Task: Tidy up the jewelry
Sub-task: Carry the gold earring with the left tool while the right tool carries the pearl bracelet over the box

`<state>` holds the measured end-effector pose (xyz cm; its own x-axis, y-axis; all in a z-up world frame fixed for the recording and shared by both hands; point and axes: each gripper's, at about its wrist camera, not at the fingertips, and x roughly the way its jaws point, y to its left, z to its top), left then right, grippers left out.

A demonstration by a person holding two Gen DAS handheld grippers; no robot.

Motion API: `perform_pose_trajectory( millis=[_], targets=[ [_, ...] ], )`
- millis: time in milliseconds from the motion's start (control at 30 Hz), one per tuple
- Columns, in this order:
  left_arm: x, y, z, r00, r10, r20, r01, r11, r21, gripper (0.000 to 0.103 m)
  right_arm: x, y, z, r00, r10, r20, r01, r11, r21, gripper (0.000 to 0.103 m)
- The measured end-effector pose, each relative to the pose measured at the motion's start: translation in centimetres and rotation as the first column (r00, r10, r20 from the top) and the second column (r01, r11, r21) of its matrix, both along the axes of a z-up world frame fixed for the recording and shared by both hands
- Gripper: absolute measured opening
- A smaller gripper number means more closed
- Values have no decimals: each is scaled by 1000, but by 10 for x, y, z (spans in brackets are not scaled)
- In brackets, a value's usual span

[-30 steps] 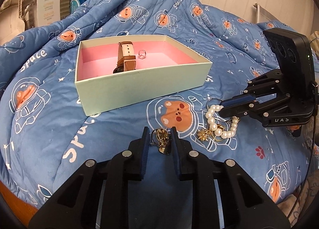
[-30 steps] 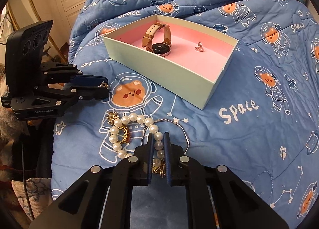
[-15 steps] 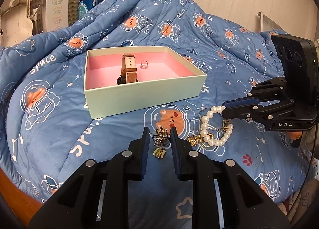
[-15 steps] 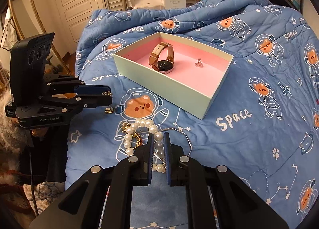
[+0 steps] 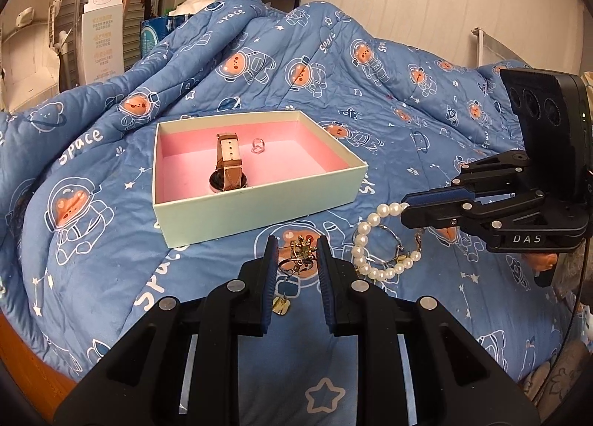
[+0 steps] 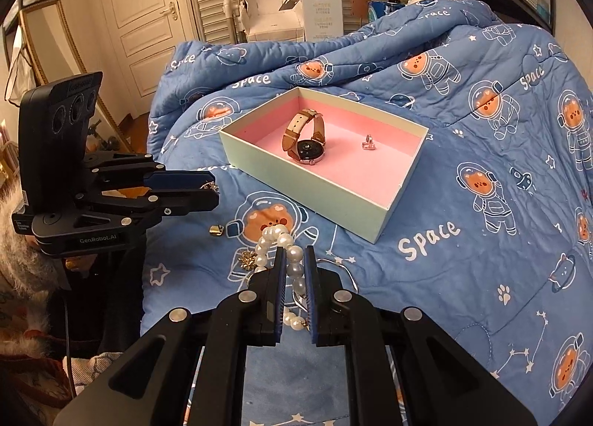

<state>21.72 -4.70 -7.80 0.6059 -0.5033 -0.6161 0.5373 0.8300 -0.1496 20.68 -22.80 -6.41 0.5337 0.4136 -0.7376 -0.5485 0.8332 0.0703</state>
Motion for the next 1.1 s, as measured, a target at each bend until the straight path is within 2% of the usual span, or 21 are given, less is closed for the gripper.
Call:
perform_pose_trajectory(
  millis=[533, 1100],
  targets=[
    [10, -9, 30, 998, 5, 56, -5, 1000, -3, 22, 6, 2, 33, 998, -5, 60, 2, 999, 47, 9],
    [57, -4, 51, 995, 80, 60, -81, 996, 22, 22, 42, 8, 60, 990, -52, 132, 42, 996, 75, 9]
  ],
)
